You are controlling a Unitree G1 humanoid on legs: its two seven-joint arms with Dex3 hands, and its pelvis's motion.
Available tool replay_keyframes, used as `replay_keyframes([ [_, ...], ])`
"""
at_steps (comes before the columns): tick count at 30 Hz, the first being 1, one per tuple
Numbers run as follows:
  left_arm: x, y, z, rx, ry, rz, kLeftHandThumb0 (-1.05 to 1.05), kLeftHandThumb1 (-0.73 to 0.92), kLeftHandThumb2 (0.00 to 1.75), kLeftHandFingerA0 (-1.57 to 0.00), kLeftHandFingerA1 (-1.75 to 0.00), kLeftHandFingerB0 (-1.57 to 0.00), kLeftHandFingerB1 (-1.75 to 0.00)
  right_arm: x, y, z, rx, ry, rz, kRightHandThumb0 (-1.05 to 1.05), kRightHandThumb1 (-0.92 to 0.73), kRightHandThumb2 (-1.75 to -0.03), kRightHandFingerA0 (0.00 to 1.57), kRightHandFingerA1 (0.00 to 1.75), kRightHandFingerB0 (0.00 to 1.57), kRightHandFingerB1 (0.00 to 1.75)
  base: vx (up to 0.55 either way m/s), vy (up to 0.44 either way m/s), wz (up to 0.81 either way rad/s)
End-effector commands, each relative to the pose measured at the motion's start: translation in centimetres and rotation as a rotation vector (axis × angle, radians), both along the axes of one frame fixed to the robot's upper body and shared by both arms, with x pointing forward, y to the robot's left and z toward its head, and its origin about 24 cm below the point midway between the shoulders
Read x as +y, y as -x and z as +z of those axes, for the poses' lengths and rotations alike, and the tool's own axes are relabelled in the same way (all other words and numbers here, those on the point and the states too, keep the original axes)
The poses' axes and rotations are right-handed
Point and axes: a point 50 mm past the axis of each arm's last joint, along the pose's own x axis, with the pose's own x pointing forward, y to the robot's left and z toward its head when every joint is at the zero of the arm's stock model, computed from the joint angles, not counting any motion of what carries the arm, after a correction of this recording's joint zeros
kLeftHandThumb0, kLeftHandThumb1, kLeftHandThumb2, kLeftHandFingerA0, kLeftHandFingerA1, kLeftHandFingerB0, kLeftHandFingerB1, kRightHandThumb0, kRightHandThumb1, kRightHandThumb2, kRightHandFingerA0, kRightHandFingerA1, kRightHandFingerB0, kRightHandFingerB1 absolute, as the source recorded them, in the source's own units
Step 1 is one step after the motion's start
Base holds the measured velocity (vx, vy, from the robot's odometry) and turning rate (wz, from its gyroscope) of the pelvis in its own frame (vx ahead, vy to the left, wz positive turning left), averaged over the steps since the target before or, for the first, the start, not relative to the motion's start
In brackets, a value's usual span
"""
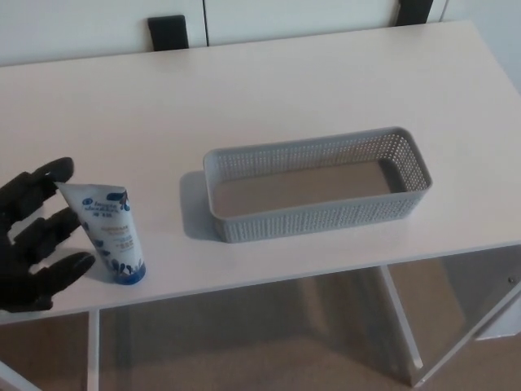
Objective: The robot walks towards a table in front, picks a shampoo with left hand and puts it in a small grey container
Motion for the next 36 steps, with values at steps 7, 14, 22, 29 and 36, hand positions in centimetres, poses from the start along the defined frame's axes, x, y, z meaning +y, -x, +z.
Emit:
replay_keyframes([
  [7, -0.7, -0.2, 0.0, 0.035, 0.037, -0.055, -0.56, 0.35, 0.73, -0.01, -0.27, 0.0, -0.13, -0.1, -0.7, 0.3, -0.032, 0.002, -0.001, -0.41, -0.47, -0.75, 0.7, 0.61, 0.49, 0.51, 0.0, 0.0, 0.0],
  [14, -1.2, -0.9, 0.2, 0.036, 0.058, -0.049, -0.56, 0.35, 0.74, 0.0, -0.28, 0.0, -0.15, -0.3, -2.1, 0.7, -0.069, 0.007, 0.005, -0.42, -0.48, -0.77, 0.7, 0.62, 0.48, 0.52, 0.0, 0.0, 0.0],
  [22, -1.3, -0.8, -0.5, 0.1, 0.205, -0.042, -0.56, 0.4, 0.71, -0.04, -0.26, 0.0, -0.11, -0.3, -2.1, 0.7, -0.065, 0.003, -0.005, -0.33, -0.55, -0.56, 0.82, 0.53, 0.54, 0.4, 0.0, 0.0, 0.0],
  [29, -1.9, -1.3, -1.2, 0.161, 0.289, -0.035, -0.52, 0.33, 0.71, 0.0, -0.28, 0.0, -0.16, -0.3, -2.2, 0.7, -0.073, -0.006, -0.015, -0.41, -0.46, -0.75, 0.71, 0.62, 0.49, 0.51, 0.0, 0.0, 0.0],
  [36, -2.1, -1.6, -2.4, 0.218, 0.29, -0.029, -0.47, 0.47, 0.54, -0.01, -0.28, 0.0, -0.12, -0.1, -2.3, 0.7, -0.074, -0.006, -0.006, -0.4, -0.46, -0.74, 0.75, 0.62, 0.49, 0.51, 0.0, 0.0, 0.0],
])
